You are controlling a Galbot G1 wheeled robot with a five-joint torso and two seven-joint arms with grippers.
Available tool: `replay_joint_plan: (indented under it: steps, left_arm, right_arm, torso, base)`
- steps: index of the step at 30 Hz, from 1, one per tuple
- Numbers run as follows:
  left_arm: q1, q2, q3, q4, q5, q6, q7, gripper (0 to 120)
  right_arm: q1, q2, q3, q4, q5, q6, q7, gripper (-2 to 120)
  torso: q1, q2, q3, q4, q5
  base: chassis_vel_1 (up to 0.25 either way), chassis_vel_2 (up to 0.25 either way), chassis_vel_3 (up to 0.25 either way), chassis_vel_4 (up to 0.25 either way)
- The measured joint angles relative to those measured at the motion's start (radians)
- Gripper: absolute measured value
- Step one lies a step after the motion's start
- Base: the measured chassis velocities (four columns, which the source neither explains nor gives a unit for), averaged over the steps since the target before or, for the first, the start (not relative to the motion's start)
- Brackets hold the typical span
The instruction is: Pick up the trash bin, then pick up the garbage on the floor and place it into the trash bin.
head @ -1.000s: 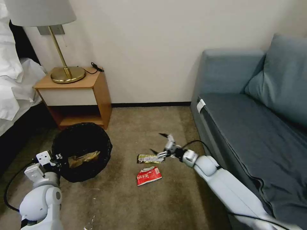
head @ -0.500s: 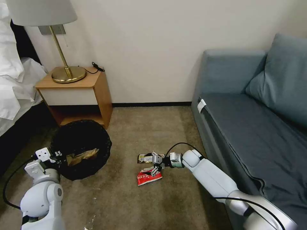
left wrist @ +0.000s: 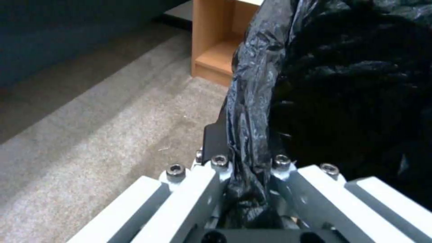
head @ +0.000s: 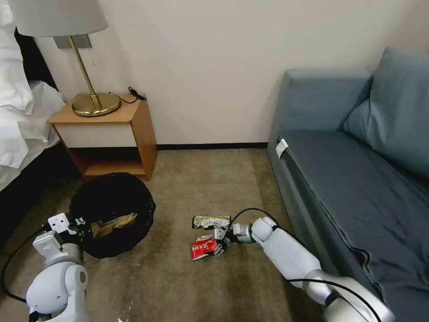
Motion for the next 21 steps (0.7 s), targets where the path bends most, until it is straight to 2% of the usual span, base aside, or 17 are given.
replay_joint_plan:
  steps: [1, 3, 4, 5, 9, 11, 12, 15, 19, 21]
  left_arm:
    - [0.000, 0.000, 0.000, 0.000, 0.000, 0.000, 0.000, 1]
    - [0.002, 0.002, -0.006, -0.004, -0.005, 0.000, 0.000, 1]
    - [0.002, 0.002, -0.006, -0.004, -0.005, 0.000, 0.000, 1]
    - [0.003, 0.002, -0.006, -0.005, -0.007, 0.000, 0.000, 1]
    - [0.004, 0.001, -0.005, -0.005, -0.007, 0.000, 0.000, 1]
    - [0.003, -0.001, -0.002, -0.005, -0.007, 0.000, 0.000, 1]
    - [0.003, -0.001, -0.002, -0.005, -0.007, 0.000, 0.000, 1]
    - [0.000, -0.001, 0.000, -0.005, -0.006, 0.000, -0.001, 1]
    - [-0.003, 0.000, 0.000, -0.004, -0.006, 0.000, -0.002, 1]
    - [-0.008, 0.003, -0.001, -0.005, -0.009, 0.002, -0.002, 1]
  right_arm:
    - [0.000, 0.000, 0.000, 0.000, 0.000, 0.000, 0.000, 100]
    - [-0.001, 0.020, 0.050, -0.053, -0.027, 0.022, 0.023, 90]
    - [-0.001, 0.020, 0.050, -0.053, -0.027, 0.022, 0.023, 90]
    - [-0.005, 0.022, 0.063, -0.057, -0.026, 0.029, 0.021, 84]
    - [-0.013, 0.023, 0.070, -0.055, -0.019, 0.033, 0.020, 76]
    - [-0.024, 0.023, 0.071, -0.043, -0.001, 0.037, 0.021, 62]
    - [-0.024, 0.023, 0.071, -0.043, -0.001, 0.037, 0.021, 62]
    - [-0.031, 0.018, 0.071, -0.031, 0.006, 0.044, 0.008, 48]
    - [-0.032, 0.014, 0.071, -0.029, 0.009, 0.045, 0.004, 41]
    - [-0.034, 0.006, 0.069, -0.022, 0.018, 0.045, 0.002, 28]
  torso:
    - [0.000, 0.000, 0.000, 0.0000, 0.0000]
    - [0.000, 0.000, 0.000, 0.0001, 0.0001]
    - [0.000, 0.000, 0.000, 0.0001, 0.0001]
    - [0.000, 0.000, 0.000, 0.0000, -0.0003]
    - [0.000, 0.000, 0.000, 0.0000, -0.0001]
    - [0.000, 0.000, 0.000, 0.0001, -0.0001]
    - [0.000, 0.000, 0.000, 0.0001, -0.0001]
    - [0.000, 0.000, 0.000, 0.0001, 0.0000]
    - [0.000, 0.000, 0.000, 0.0001, -0.0001]
    - [0.000, 0.000, 0.000, 0.0001, -0.0001]
  base:
    - [0.000, 0.000, 0.000, 0.000]
    - [0.000, 0.000, 0.000, 0.000]
    - [0.000, 0.000, 0.000, 0.000]
    - [0.000, 0.000, 0.000, 0.000]
    - [0.000, 0.000, 0.000, 0.000]
    - [0.000, 0.000, 0.000, 0.000]
    - [0.000, 0.000, 0.000, 0.000]
    - [0.000, 0.000, 0.000, 0.000]
    - [0.000, 0.000, 0.000, 0.000]
    - [0.000, 0.000, 0.000, 0.000]
